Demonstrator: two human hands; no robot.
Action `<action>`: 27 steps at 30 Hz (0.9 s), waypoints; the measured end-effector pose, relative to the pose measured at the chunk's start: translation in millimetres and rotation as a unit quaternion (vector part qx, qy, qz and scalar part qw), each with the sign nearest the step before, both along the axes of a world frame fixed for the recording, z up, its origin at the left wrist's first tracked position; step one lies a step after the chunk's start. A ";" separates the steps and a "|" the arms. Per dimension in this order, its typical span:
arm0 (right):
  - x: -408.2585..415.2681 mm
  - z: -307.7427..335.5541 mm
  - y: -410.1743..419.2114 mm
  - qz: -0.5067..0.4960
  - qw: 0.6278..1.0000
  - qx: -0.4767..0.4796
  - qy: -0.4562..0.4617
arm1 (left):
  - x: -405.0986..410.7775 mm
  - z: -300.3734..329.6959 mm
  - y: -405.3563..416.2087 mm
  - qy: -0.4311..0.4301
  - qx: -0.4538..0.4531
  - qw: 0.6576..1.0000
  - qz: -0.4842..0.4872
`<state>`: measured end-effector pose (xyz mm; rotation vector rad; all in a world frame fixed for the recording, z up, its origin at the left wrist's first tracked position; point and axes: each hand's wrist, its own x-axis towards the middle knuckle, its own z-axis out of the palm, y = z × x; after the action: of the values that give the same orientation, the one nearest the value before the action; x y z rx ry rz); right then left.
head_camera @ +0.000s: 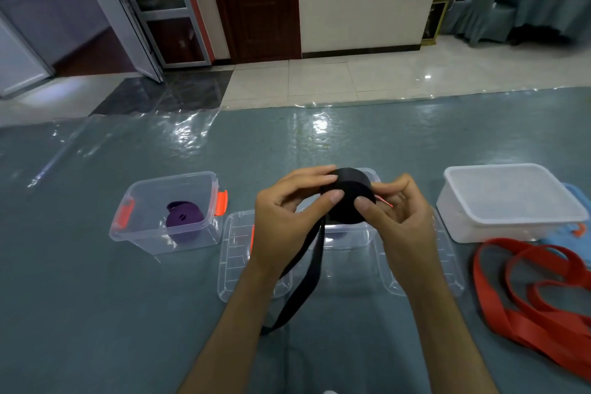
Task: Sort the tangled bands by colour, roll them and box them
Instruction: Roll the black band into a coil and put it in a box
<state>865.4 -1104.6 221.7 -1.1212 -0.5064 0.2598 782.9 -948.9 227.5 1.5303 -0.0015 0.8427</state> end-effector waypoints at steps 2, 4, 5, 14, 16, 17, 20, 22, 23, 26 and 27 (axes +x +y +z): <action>2.5 -1.0 -0.9 0.002 1.000 0.002 -0.009 | -2.0 -0.6 -3.4 0.001 -0.029 1.000 0.007; 2.7 -0.2 0.7 -0.008 0.999 0.030 -0.041 | -2.4 -1.1 -6.9 -0.001 -0.031 0.999 0.004; 1.7 0.1 2.5 -0.014 0.998 0.045 -0.046 | -2.1 -0.2 -6.9 0.001 -0.025 1.000 -0.002; 5.6 8.2 9.0 -0.003 0.999 -0.007 -0.045 | 1.3 4.3 4.6 -0.004 -0.033 0.999 0.038; 3.6 8.3 12.2 -0.034 0.998 0.015 -0.055 | 3.1 1.7 5.7 0.006 -0.025 0.999 0.022; 2.5 7.3 13.9 -0.043 0.997 0.026 -0.051 | 3.6 1.5 8.0 0.016 -0.016 1.000 0.006; 4.8 3.4 14.4 -0.007 0.999 0.021 -0.033 | 2.4 2.5 14.7 0.024 0.004 1.000 -0.007; 8.6 6.1 11.0 0.032 0.999 -0.008 -0.026 | 0.7 4.4 16.3 0.013 -0.021 1.000 0.007; 9.9 8.3 9.3 0.043 0.999 -0.017 -0.026 | 0.5 4.7 15.8 0.008 -0.039 0.999 0.012; 9.9 11.1 9.3 0.012 0.998 -0.011 -0.059 | 3.1 0.7 12.8 0.001 -0.056 0.998 0.005; 8.9 10.6 10.4 -0.004 0.998 0.001 -0.062 | 3.8 0.1 12.6 0.006 -0.048 0.999 -0.003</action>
<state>874.3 -1094.2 232.3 -1.1414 -0.6124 0.1830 786.7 -936.4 227.6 1.4447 0.0434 0.8177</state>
